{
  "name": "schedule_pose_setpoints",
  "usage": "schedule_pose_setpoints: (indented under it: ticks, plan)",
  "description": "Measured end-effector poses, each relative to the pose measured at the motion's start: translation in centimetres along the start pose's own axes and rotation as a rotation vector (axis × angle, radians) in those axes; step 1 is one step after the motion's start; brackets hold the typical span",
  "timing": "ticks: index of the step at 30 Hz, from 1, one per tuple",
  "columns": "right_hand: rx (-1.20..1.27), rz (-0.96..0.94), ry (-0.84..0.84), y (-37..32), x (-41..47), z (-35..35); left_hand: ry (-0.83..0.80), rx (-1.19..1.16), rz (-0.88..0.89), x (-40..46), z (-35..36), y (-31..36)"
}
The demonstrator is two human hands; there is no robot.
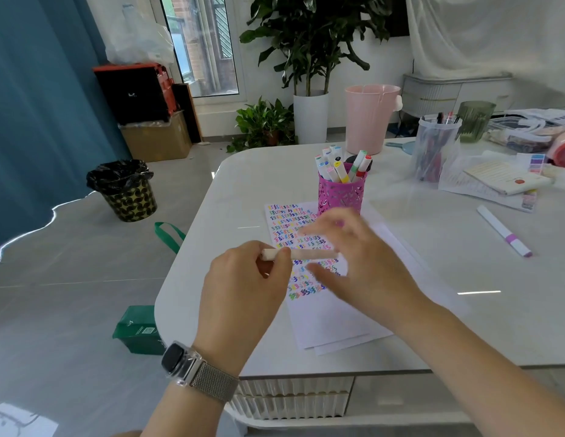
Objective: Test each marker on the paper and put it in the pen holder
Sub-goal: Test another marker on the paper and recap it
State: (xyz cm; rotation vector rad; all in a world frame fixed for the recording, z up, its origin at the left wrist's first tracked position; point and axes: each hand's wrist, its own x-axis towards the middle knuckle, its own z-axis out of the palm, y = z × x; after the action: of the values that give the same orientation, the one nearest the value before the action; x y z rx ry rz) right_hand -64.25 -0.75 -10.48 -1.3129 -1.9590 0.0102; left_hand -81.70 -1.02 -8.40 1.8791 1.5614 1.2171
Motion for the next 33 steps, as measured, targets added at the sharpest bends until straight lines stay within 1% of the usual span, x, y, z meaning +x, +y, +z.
schedule_pose_setpoints:
  ticks: [1, 3, 5, 7, 9, 11, 15, 18, 24, 26, 27, 29, 31, 33]
  plan:
    - [-0.034, -0.051, -0.058, -0.2, -0.1, 0.5, -0.006, 0.008, 0.006, -0.1, 0.1, 0.1]
    - [-0.043, -0.078, -0.159, -0.5, -0.2, 1.0, -0.012, 0.010, 0.028, -0.1, 0.2, 0.4]
    - [0.028, -0.050, -0.210, -0.7, 0.1, 0.9, -0.032, -0.026, 0.030, 0.1, 0.2, 0.8]
    - [0.097, 0.024, -0.214, -0.5, 0.9, 0.3, -0.065, -0.065, -0.003, 0.4, 0.0, 0.8]
    - [0.236, 0.136, -0.128, 0.0, 1.7, -0.5, -0.083, 0.008, -0.052, 0.4, -0.1, 0.3]
    - [0.341, 0.217, 0.040, 1.2, 2.4, -1.1, -0.127, 0.192, -0.083, 0.2, -0.2, -0.5]
    - [0.545, 0.299, 0.304, 3.6, 3.5, -2.3, -0.379, 0.425, -0.127, -0.5, 0.0, -1.3]
    - [0.623, 0.320, 0.465, 4.7, 4.5, -3.2, -0.480, 0.528, -0.075, -0.8, 0.3, -1.2]
    - [0.500, 0.222, 0.822, 6.1, 6.7, -4.1, -0.545, 0.707, 0.008, -1.2, 0.8, -1.2]
    - [0.430, 0.156, 0.892, 6.7, 7.6, -3.9, -0.529, 0.715, 0.017, -1.1, 0.8, -1.3]
    - [0.388, 0.130, 0.899, 6.9, 8.0, -3.7, -0.516, 0.711, 0.022, -1.0, 0.8, -1.3]
    - [0.291, 0.091, 0.861, 7.3, 8.4, -2.7, -0.491, 0.707, 0.037, -1.0, 0.9, -1.3]
    - [0.137, 0.071, 0.753, 8.0, 8.4, -1.5, -0.475, 0.700, 0.043, -1.0, 0.9, -1.4]
    - [0.019, 0.111, 0.602, 8.5, 8.1, -0.6, -0.471, 0.695, 0.047, -1.0, 0.9, -1.5]
